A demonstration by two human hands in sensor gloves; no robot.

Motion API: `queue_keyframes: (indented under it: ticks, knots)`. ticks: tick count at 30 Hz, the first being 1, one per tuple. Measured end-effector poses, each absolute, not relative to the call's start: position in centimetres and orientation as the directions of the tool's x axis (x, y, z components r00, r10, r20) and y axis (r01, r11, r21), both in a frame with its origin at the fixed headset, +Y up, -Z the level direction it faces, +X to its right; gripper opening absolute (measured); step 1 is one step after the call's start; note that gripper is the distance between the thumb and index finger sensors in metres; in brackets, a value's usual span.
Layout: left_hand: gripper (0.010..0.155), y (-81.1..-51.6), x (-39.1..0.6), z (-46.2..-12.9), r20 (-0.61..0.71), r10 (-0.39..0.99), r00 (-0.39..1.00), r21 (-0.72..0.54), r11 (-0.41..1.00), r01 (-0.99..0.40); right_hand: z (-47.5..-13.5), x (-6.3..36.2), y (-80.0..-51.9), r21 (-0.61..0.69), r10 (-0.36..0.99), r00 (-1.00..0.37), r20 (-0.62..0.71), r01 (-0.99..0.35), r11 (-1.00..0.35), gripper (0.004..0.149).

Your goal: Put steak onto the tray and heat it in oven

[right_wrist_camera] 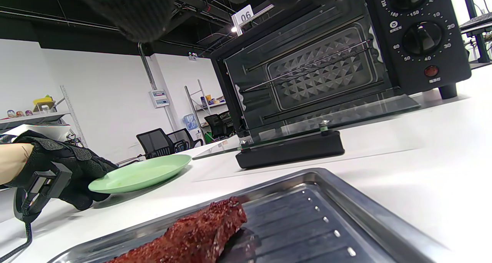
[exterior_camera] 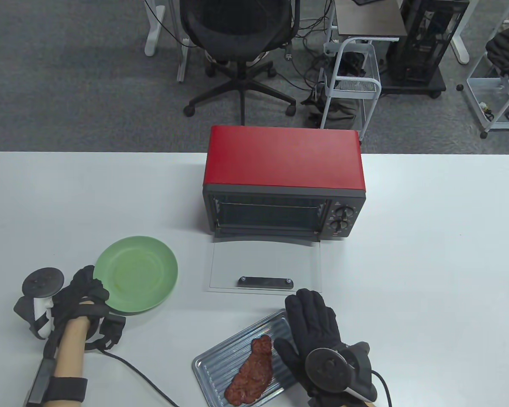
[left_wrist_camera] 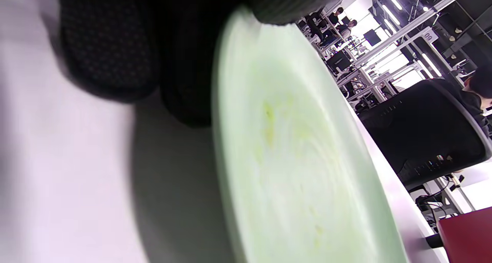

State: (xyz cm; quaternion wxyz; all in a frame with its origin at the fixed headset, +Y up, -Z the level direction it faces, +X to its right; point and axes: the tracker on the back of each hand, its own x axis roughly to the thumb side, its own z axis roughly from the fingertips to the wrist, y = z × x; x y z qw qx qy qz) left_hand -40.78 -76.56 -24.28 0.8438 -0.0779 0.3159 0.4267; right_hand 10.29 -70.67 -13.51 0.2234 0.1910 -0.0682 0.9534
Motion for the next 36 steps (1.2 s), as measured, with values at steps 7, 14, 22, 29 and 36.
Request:
queue_keyframes:
  ticks: [7, 14, 22, 29, 36]
  knots:
    - [0.064, -76.1, -40.3, -24.2, -0.605, 0.635, 0.48, 0.087, 0.652, -0.753, -13.5, 10.3, -70.7, -0.047, 0.4, -0.827, 0.395, -0.453, -0.89, 0.086]
    - [0.067, -75.4, -39.7, -24.3, -0.594, 0.597, 0.539, 0.052, 0.697, -0.715, -13.5, 10.3, -70.7, -0.048, 0.4, -0.827, 0.395, -0.453, -0.89, 0.086]
    - [0.07, -74.5, -39.8, -23.6, -0.6, 0.571, 0.559, 0.042, 0.721, -0.692, -13.5, 10.2, -70.7, -0.042, 0.399, -0.826, 0.397, -0.451, -0.892, 0.086]
    - [0.072, -69.9, -35.9, -22.0, -0.349, 0.519, 0.78, 0.127, 0.851, -0.51, -13.5, 10.2, -70.7, -0.043, 0.4, -0.827, 0.396, -0.451, -0.891, 0.086]
    - [0.073, -65.2, -25.1, -18.2, 0.108, 0.395, 0.912, 0.169, 0.897, -0.409, -13.6, 10.3, -70.6, -0.045, 0.411, -0.822, 0.395, -0.464, -0.885, 0.086]
